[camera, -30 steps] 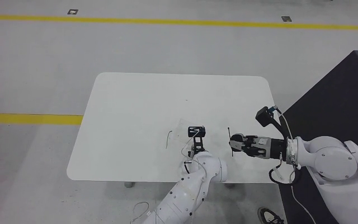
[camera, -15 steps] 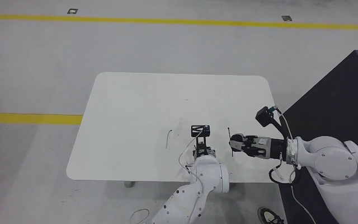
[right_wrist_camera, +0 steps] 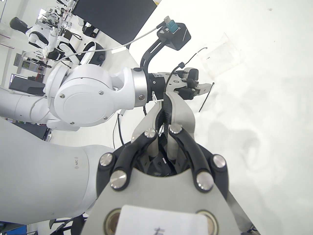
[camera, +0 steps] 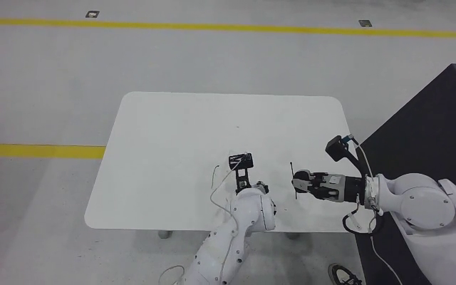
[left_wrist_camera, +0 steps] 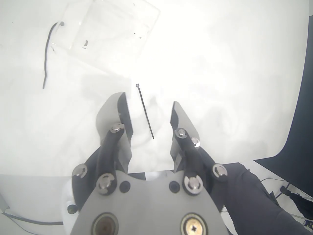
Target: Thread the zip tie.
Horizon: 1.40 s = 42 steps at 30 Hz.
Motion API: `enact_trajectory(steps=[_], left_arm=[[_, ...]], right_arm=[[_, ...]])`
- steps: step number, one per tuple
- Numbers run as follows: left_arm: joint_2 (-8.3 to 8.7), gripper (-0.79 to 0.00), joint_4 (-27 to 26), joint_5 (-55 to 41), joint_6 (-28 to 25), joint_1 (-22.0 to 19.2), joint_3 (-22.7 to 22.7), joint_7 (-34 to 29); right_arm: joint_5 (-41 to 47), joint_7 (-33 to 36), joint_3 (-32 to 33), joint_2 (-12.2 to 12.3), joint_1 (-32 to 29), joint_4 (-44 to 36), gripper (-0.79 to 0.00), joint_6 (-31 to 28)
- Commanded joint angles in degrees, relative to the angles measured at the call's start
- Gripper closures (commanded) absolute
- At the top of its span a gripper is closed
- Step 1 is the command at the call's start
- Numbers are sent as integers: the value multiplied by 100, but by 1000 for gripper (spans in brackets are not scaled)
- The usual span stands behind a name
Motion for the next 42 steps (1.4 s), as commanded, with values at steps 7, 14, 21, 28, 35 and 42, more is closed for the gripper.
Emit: enact_trajectory(steps=[7,14,21,28,35,42], left_arm=[[1,-785,-2,2,-1,1,1,-1],[48,-785,-7,-266,29,72,-140,395],[18,-606,273,-343,55,-60,-132,372],[-70,-594,592,-495,51,-382,-138,108],[-106,-548,784,-529,92,-444,-227,122],[-176,-493,1079,-383,188,-488,-79,190]], right_arm=[[0,0,0,0,0,0,0,0],[0,0,0,0,0,0,0,0],[0,0,0,0,0,0,0,0],[0,0,0,0,0,0,0,0],[0,0,0,0,0,0,0,0],[0,0,0,0,0,0,0,0]])
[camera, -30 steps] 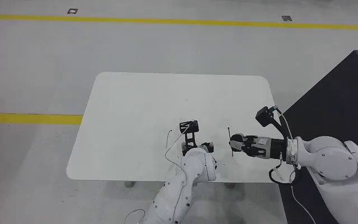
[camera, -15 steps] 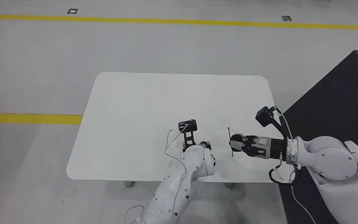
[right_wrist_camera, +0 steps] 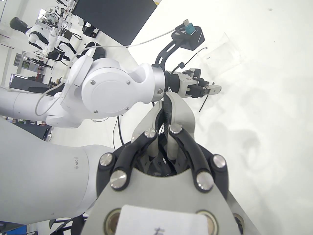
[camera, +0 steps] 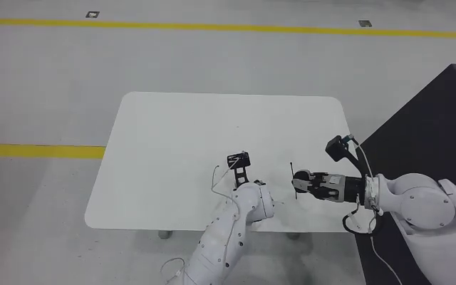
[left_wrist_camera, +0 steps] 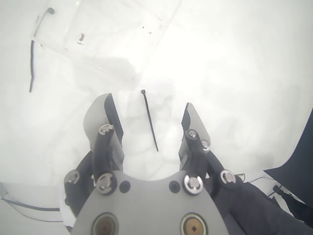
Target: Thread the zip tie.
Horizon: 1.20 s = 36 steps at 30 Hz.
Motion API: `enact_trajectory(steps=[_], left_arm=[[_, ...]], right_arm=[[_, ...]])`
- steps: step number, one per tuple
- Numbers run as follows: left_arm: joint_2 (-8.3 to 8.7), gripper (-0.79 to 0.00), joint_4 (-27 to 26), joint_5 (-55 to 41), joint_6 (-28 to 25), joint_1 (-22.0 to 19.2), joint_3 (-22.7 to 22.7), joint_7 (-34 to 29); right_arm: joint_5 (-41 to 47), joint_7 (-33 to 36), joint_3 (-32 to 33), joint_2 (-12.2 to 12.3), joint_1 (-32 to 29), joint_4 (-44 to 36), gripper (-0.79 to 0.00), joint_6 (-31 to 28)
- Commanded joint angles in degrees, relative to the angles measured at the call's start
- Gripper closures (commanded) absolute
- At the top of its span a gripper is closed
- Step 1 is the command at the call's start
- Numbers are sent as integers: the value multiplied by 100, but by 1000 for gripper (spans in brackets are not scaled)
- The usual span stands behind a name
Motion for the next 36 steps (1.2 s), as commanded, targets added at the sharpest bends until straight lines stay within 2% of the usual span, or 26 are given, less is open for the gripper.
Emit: enact_trajectory(steps=[1,4,9,36], left_arm=[[-12,-462,11,-25,-27,-3,101,-27],[-17,-403,19,49,55,16,249,55],[1,-363,36,67,105,44,298,104],[-11,-345,575,58,325,-3,522,510]], right_arm=[[0,0,0,0,0,0,0,0],[0,0,0,0,0,0,0,0],[0,0,0,0,0,0,0,0],[0,0,0,0,0,0,0,0]])
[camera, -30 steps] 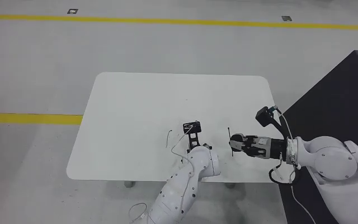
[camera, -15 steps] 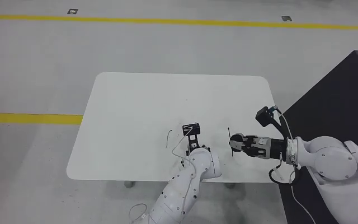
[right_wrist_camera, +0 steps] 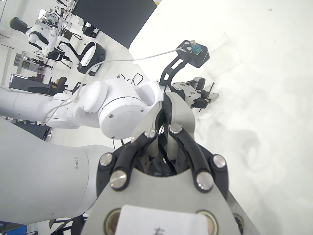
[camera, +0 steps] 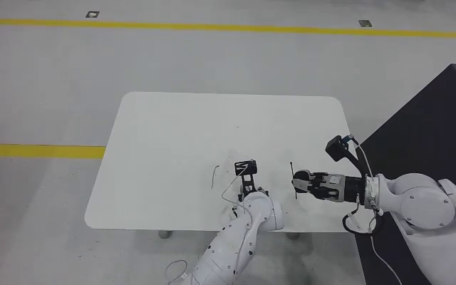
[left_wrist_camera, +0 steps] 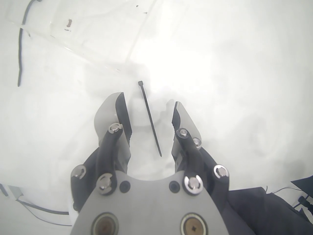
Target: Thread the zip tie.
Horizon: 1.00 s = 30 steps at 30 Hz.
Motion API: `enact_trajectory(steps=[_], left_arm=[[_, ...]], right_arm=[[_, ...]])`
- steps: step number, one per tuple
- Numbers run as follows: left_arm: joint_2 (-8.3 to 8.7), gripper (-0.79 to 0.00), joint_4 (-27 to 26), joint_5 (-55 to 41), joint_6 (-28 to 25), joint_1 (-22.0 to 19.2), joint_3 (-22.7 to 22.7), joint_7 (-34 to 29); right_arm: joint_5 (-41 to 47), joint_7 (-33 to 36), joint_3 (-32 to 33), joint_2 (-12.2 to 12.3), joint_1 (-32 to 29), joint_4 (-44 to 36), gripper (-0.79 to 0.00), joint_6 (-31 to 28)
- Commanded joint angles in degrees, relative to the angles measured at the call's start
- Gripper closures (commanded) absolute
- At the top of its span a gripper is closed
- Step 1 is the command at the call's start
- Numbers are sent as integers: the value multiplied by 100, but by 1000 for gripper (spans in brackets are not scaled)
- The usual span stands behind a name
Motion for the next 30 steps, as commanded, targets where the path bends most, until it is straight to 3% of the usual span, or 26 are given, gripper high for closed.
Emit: enact_trajectory(steps=[1,4,8,17,22,30], left_arm=[[-11,-339,108,-76,24,-41,17,11],[-18,-289,181,-154,41,-82,20,68],[-31,-157,289,-220,127,-127,54,135],[-29,0,295,-153,362,-121,109,256],[2,0,73,-84,369,-30,67,196],[135,0,-1084,48,176,277,20,-14]], right_arm=[[0,0,0,0,0,0,0,0],[0,0,0,0,0,0,0,0],[0,0,0,0,0,0,0,0],[0,0,0,0,0,0,0,0],[0,0,0,0,0,0,0,0],[0,0,0,0,0,0,0,0]])
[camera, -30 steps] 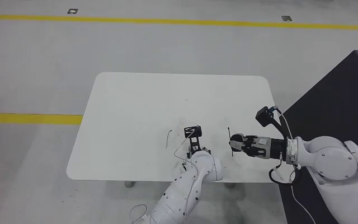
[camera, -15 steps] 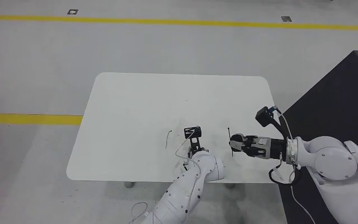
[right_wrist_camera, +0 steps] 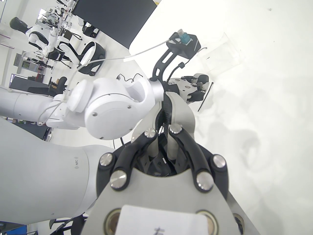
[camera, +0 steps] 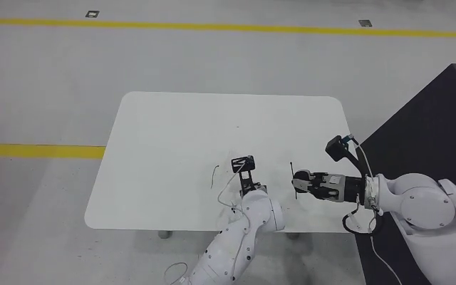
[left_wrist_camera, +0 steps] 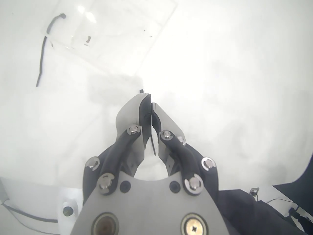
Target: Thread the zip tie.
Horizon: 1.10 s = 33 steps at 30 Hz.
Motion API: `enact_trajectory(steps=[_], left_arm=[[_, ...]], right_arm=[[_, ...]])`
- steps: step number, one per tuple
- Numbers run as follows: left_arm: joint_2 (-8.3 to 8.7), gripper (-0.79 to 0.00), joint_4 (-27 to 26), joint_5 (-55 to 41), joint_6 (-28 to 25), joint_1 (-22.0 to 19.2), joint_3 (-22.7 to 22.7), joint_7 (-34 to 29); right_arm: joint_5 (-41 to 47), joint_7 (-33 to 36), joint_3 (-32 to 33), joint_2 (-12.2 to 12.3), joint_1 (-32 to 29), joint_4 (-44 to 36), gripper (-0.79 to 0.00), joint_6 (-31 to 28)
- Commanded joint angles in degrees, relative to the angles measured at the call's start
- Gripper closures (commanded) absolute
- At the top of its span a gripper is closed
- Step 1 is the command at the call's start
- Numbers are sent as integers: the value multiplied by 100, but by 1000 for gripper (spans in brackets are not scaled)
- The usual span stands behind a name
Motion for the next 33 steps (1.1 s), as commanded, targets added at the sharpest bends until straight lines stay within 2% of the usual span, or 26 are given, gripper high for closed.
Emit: enact_trajectory(steps=[1,4,5,6,7,9,18,25,33], left_arm=[[36,0,-215,-78,-53,70,-10,-53],[51,0,-225,-128,-175,94,-135,-174],[43,-62,-190,-126,-195,84,-169,-194],[32,-80,-151,-135,-213,66,-193,-213],[19,-212,-95,-144,-229,41,-207,-228],[-12,-265,23,-158,-227,-10,-228,-226],[-104,-286,552,-248,-248,-264,-329,-248],[-159,-252,980,-141,-128,-427,-299,-128],[-152,-200,987,-16,-173,-337,-246,-173]], right_arm=[[0,0,0,0,0,0,0,0],[0,0,0,0,0,0,0,0],[0,0,0,0,0,0,0,0],[0,0,0,0,0,0,0,0],[0,0,0,0,0,0,0,0],[0,0,0,0,0,0,0,0],[0,0,0,0,0,0,0,0],[0,0,0,0,0,0,0,0],[0,0,0,0,0,0,0,0]])
